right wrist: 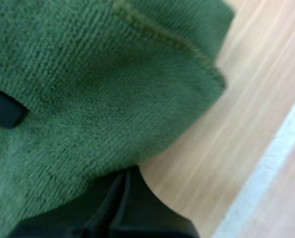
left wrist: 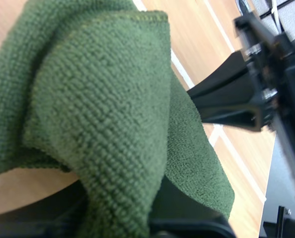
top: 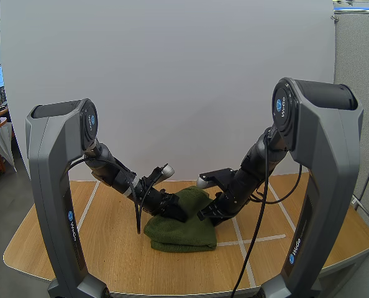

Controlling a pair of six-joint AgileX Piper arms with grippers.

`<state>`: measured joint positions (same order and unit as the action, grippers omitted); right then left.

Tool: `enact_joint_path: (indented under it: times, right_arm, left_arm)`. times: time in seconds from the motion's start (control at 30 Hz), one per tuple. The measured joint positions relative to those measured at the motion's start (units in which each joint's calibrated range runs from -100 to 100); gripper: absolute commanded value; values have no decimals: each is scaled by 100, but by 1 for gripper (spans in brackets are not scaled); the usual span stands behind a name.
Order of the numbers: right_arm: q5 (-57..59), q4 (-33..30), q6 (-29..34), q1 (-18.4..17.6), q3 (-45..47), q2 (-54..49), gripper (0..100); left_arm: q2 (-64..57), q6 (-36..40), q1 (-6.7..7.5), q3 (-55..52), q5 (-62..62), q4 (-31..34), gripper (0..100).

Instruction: Fold the towel

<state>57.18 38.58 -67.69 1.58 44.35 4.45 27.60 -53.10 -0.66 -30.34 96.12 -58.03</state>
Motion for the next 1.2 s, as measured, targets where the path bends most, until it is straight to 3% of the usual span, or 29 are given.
enact_joint_path:
  times: [0.07,0.17,0.23,0.33,0.37,0.43,0.47,0.53,0.67,0.77,0.8,0.9,1.07,1.2]
  right_arm:
    - [0,-44,9,0,0,-85,0]
    - [326,-308,176,0,0,-715,0]
    - [460,-400,218,0,0,-934,0]
    - [762,-664,336,0,0,-1388,0]
    - [809,-737,388,0,0,-1486,0]
    - [907,-829,426,0,0,-1749,0]
    - [980,-881,452,0,0,-1938,0]
    - [1121,-947,494,0,0,-2237,0]
    - [1326,-1042,502,0,0,-2525,0]
    - [1785,-1094,596,0,0,-2827,0]
    - [1806,-1094,597,0,0,-2891,0]
    - [2084,-1135,668,0,0,-3143,0]
    - [2467,-1331,807,0,0,-3820,0]
    - [2681,-1548,909,0,0,-4189,0]
  left_arm:
    - [-28,-10,-20,0,16,65,0]
    - [-494,-10,-311,2,185,214,0]
    - [-666,-10,-403,53,185,261,0]
    - [-1029,122,-689,312,204,484,0]
    - [-1256,290,-846,559,204,742,0]
    - [-1436,372,-953,702,204,959,0]
    - [-1673,460,-1133,938,221,1310,0]
    - [-1926,496,-1313,1150,215,1656,0]
    - [-2086,506,-1443,1284,232,1882,0]
    - [-2205,506,-1731,1622,240,2218,0]
    - [-2240,426,-1929,1775,274,2379,0]
    - [-2240,297,-2103,1842,286,2447,0]
    - [-2227,-311,-2594,1885,286,2699,0]
    - [-2096,-565,-2689,1900,293,2929,0]
